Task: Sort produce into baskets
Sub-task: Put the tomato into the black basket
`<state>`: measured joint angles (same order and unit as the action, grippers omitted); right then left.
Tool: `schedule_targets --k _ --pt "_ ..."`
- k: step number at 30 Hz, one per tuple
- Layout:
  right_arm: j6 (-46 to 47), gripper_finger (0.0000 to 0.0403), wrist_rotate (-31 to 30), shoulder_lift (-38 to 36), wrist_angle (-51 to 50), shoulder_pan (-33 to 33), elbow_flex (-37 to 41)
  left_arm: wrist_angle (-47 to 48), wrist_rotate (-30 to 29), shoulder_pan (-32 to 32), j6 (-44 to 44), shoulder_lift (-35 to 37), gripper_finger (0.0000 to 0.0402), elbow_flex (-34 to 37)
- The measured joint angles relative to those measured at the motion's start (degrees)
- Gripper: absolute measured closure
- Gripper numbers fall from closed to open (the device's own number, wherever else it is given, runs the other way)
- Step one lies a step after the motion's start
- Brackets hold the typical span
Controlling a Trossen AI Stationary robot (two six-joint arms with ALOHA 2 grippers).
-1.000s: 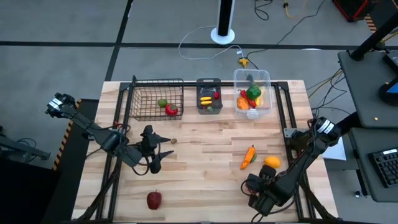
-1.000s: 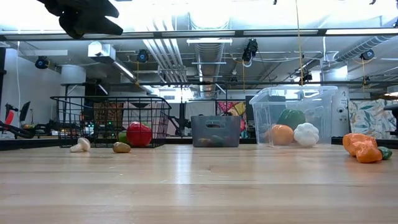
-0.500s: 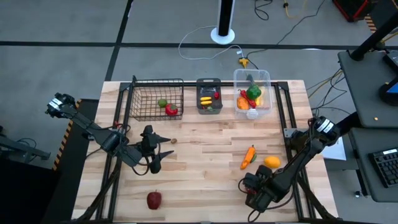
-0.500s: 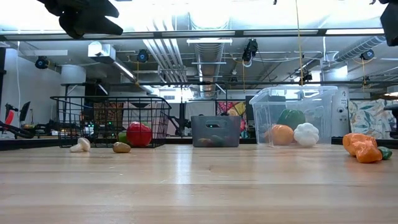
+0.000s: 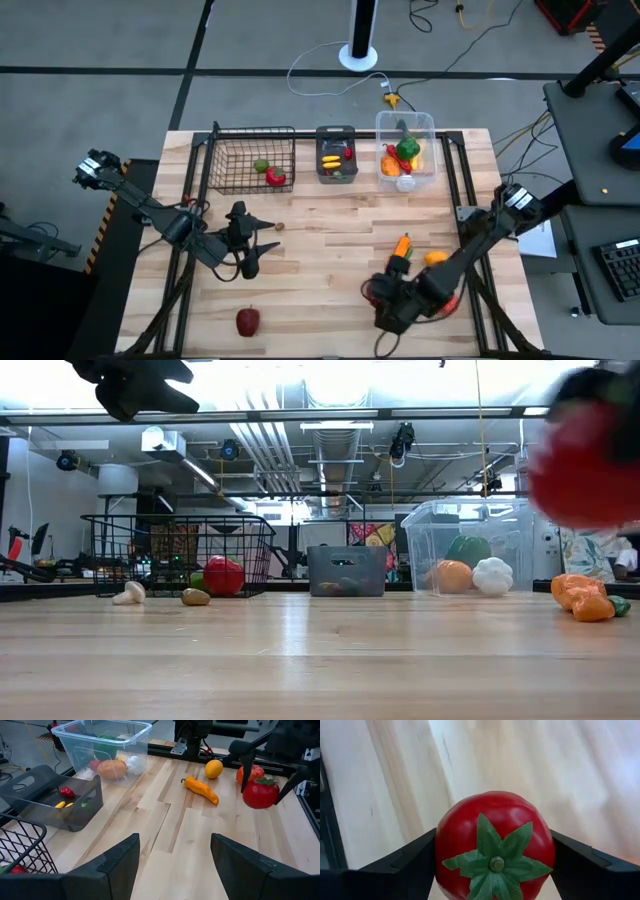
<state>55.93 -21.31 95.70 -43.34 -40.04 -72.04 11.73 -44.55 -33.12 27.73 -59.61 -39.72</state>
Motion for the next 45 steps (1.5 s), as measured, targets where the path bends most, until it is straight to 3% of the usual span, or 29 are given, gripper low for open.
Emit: schedule_targets --k 12,20,25,29,34,39,45 --pt "-33.8 0.0093 -5.9 0.0 17.9 10.7 -2.9 0.0 0.5 0.0 -0.1 0.0 0.0175 0.0" --pt "-51.7 0.0088 -9.0 1.8 31.9 15.3 -2.9 -0.3 13.6 -0.2 -0.2 0.0 0.0175 0.0" --pt "-61.6 0.0092 -8.9 3.8 41.8 17.0 -2.9 -3.8 16.9 -0.7 -1.9 0.0 0.0175 0.5" --pt "-66.3 0.0089 -8.8 4.6 47.3 17.5 -2.9 -10.6 20.3 -1.1 -5.5 0.0 0.0175 2.7" --pt "-71.3 0.0091 -8.8 4.7 52.7 17.9 -2.9 -28.2 22.4 -1.0 -7.9 0.0 0.0175 9.9" --pt "-73.9 0.0091 -9.1 4.8 53.1 18.7 -2.9 -43.4 17.4 -0.6 -7.1 0.0 0.0175 17.0" --pt "-76.6 0.009 -9.3 4.8 53.5 19.4 -3.2 -51.9 13.5 -0.5 -4.8 0.0 0.0175 21.5"
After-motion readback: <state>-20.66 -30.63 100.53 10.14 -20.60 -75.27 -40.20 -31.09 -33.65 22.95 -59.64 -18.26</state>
